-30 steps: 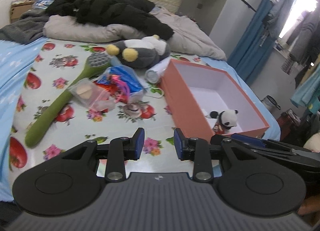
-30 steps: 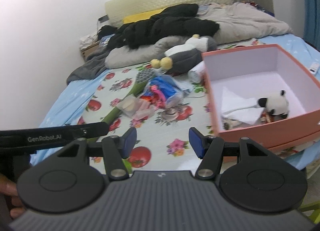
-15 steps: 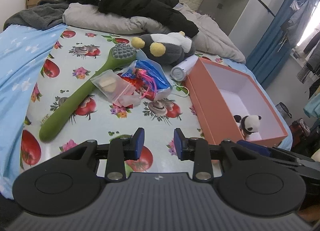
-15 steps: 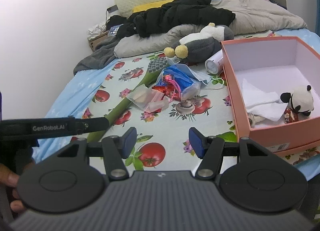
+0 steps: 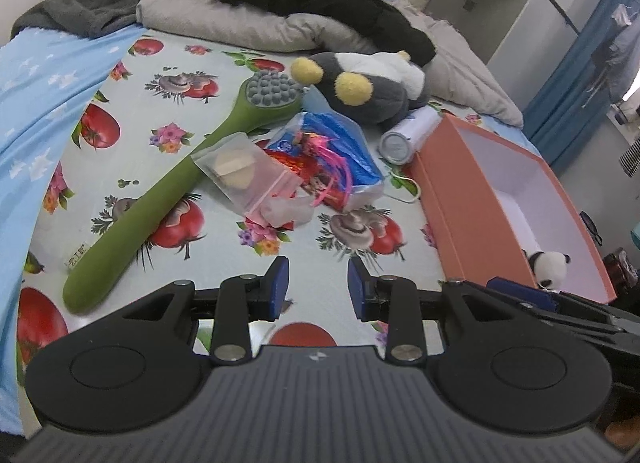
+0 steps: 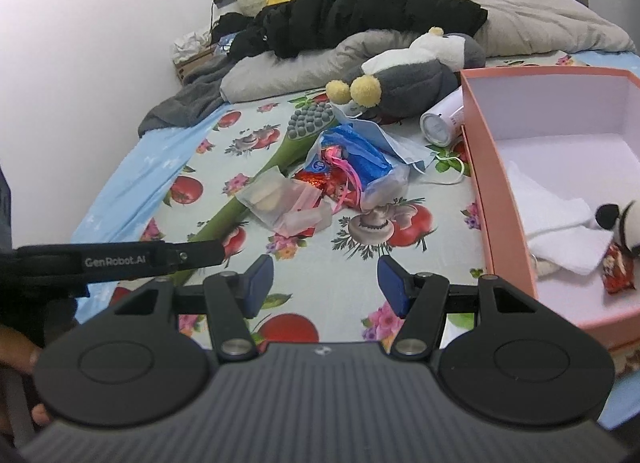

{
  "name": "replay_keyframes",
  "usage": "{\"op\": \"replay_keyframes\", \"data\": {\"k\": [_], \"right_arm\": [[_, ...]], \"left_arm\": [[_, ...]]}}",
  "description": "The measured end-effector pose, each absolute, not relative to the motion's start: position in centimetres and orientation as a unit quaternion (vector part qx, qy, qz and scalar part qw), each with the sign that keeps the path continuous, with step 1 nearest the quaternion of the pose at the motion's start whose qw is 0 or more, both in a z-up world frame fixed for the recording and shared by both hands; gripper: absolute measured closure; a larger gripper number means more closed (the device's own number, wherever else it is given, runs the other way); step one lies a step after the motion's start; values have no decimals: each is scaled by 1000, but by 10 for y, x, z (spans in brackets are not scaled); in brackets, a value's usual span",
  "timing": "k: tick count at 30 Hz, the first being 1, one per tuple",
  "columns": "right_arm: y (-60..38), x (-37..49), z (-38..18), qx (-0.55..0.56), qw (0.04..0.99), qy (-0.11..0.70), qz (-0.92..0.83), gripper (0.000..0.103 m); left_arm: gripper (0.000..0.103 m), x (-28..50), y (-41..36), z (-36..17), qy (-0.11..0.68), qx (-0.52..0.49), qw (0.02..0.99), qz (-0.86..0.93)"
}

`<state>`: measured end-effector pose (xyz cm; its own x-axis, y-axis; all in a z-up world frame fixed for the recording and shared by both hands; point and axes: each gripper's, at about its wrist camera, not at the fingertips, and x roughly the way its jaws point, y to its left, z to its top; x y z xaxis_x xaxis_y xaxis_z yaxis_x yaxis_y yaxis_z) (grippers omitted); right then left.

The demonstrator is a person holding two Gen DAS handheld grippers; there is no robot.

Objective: Organize soft objects
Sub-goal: 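Grasp the blue wet-wipe packet with the right gripper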

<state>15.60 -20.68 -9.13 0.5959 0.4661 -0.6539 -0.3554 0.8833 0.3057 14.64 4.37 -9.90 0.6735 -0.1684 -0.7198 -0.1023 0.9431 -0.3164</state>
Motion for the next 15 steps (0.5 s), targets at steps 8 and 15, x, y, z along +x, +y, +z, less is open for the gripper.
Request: {"op": "replay_keyframes", "data": {"k": [8, 15], "right_arm": [[-195, 203, -115, 79, 884, 407, 218, 42], [-184, 252, -134, 80, 884, 415, 201, 42]], "left_arm": [[63, 191, 67, -129, 425, -176, 888, 1], [56, 237, 72, -158, 441, -169, 881, -7]]}}
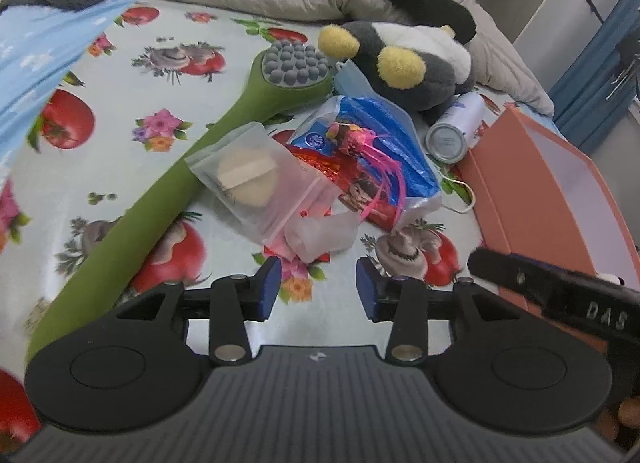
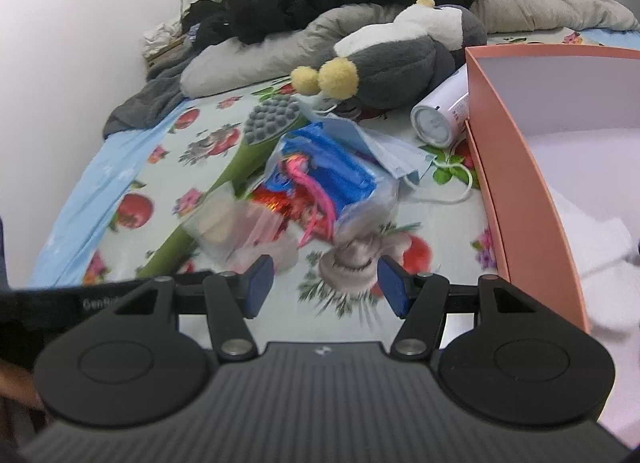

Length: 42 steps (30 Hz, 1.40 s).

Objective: Organize soft objects
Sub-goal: 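Grasp the blue wet-wipe packet with the right gripper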

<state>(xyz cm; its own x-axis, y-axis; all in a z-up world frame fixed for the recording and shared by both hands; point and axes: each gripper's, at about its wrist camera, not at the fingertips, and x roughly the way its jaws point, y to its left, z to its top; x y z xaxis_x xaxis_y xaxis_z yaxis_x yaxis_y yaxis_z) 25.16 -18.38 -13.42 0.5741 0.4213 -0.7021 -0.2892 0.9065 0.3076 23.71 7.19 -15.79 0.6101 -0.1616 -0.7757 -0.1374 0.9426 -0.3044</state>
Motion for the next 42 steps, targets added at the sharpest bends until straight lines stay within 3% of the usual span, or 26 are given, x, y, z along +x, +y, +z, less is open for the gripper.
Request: {"op": "replay_keyframes", "data": {"k": [12, 17, 19, 21, 24, 42], "right_arm": [[-167, 325, -168, 87, 898, 399, 162, 46], [-157, 343, -186, 75, 889, 421, 164, 69], [-156, 344, -188, 80, 886, 424, 169, 72], [-153, 340, -184, 73, 887, 419, 178, 83], [-148, 331, -175, 41, 895, 408, 177, 94], [-146, 226, -124, -134, 919, 330, 169, 98]], "left_arm": [[56, 283, 76, -196, 441, -197, 875, 3], [56, 292, 73, -203, 445, -201, 872, -4], [58, 294, 69, -205, 449, -196, 872, -9], [75, 296, 66, -208, 456, -186, 870, -7], [80, 293, 67, -208, 449, -185, 874, -3], [83, 197, 65, -156, 382, -207, 901, 4]]}}
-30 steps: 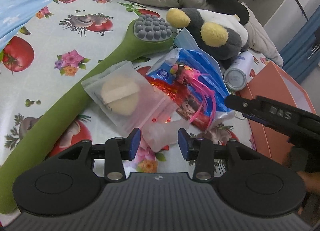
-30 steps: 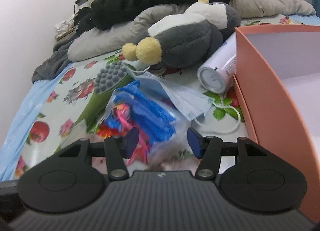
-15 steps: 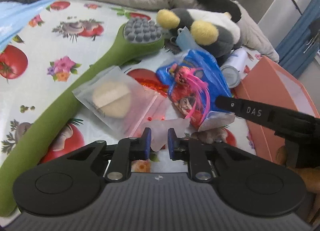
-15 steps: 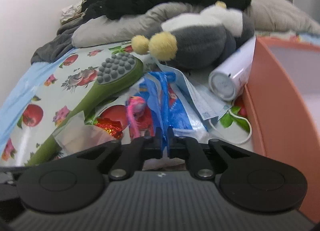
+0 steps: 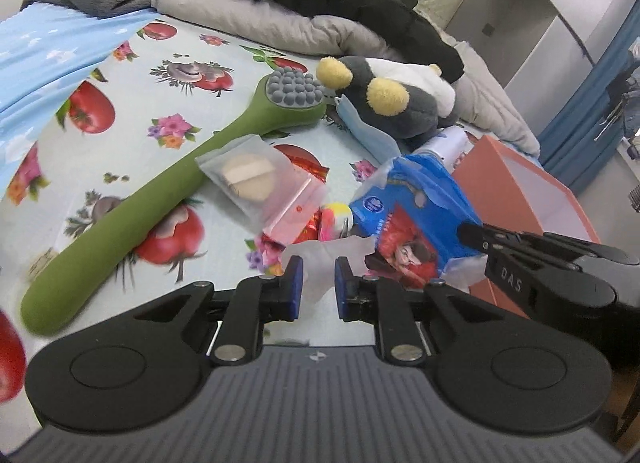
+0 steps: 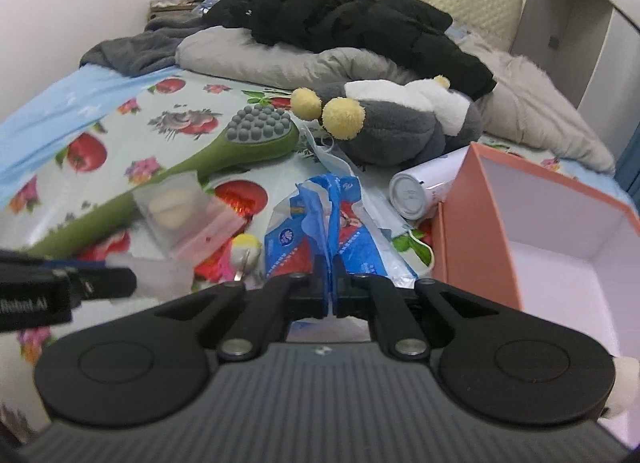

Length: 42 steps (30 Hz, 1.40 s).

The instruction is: Organize soft objects

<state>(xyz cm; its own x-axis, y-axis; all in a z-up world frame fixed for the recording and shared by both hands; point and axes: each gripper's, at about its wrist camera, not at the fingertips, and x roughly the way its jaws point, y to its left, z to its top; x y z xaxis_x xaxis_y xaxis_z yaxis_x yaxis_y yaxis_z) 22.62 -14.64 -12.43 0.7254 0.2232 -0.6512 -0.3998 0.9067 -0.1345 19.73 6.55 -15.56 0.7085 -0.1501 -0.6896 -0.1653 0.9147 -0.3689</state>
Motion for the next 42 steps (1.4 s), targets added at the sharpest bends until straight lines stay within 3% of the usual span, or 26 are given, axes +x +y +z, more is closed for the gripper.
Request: {"op": "replay_keyframes", "data": {"k": [9, 11, 25, 26, 28, 29, 31, 38, 40, 41, 42], "right_arm": [[-165, 179, -128, -106, 917, 345, 170, 98], [-170, 171, -129, -95, 917, 348, 168, 98], [-207, 130, -142, -3, 880, 424, 213, 94], [-207, 130, -142, -1, 879, 426, 216, 90], [-206, 131, -140, -3, 879, 424, 217, 70], [-207, 132, -138, 0, 880, 420, 221, 55], [-207, 133, -135, 5, 884, 407, 230, 48], [-198, 157, -150, -2, 879, 412, 240, 50], [-195, 162, -158, -1, 874, 422, 241, 62], [-194, 164, -161, -2, 871, 427, 240, 85], [-194, 164, -163, -3, 871, 431, 235, 95]], "left_arm": [[84, 147, 60, -149, 378, -199, 904, 9], [89, 138, 58, -147, 381, -194, 904, 12], [87, 126, 61, -168, 414, -191, 890, 13], [80, 127, 61, -168, 418, -186, 889, 10], [64, 131, 63, -170, 426, -176, 888, -1], [59, 133, 64, -171, 428, -172, 887, -4], [59, 137, 62, -171, 429, -158, 889, -15], [59, 155, 52, -179, 444, -115, 888, -30], [59, 158, 50, -180, 447, -108, 887, -39], [58, 159, 48, -180, 449, -103, 887, -41], [58, 160, 46, -181, 452, -97, 886, -41]]}}
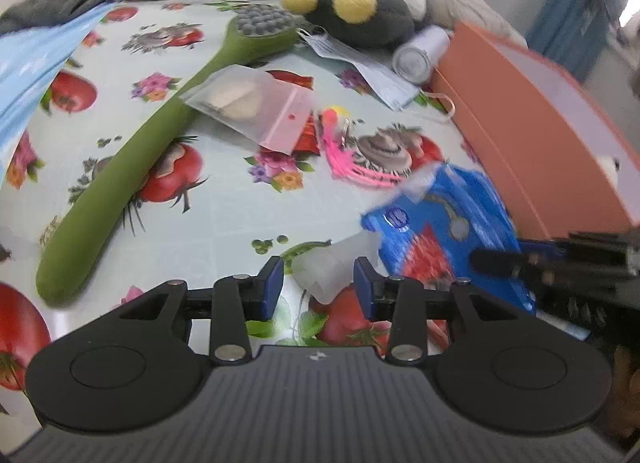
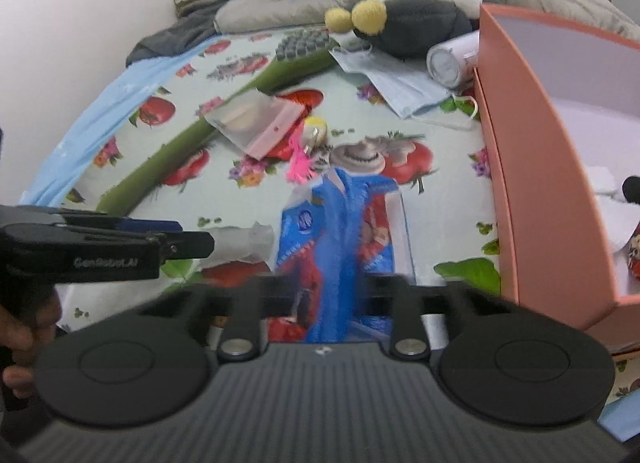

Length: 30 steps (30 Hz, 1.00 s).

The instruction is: Organize soft objects

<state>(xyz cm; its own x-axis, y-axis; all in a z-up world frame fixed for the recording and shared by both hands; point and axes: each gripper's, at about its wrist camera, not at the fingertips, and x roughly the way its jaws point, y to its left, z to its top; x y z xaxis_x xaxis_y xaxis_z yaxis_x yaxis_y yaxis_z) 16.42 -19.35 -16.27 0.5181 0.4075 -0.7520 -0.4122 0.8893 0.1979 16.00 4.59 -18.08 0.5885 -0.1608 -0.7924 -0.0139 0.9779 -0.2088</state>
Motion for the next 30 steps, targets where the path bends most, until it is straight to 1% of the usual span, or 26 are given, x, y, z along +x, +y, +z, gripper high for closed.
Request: {"op": "replay_keyframes", "data": {"k": [2, 5, 19, 27, 30], "right_arm": [[-195, 163, -163, -2, 872, 431, 233, 95], [-199, 159, -159, -7, 879, 420, 228, 95], [-218, 155, -154, 3, 883, 420, 210, 96], [-218, 162, -163, 7, 876, 433, 214, 95], [-216, 166, -168, 8, 870, 443, 218, 95]], "left_arm": [[54, 161, 38, -182, 456, -71, 886, -46], [54, 161, 26, -183, 458, -28, 887, -51], [54, 173, -7, -188, 445, 116, 885, -68], [54, 179, -9, -198, 459, 118, 878, -66], [57, 181, -7, -199, 462, 107, 878, -64]]}}
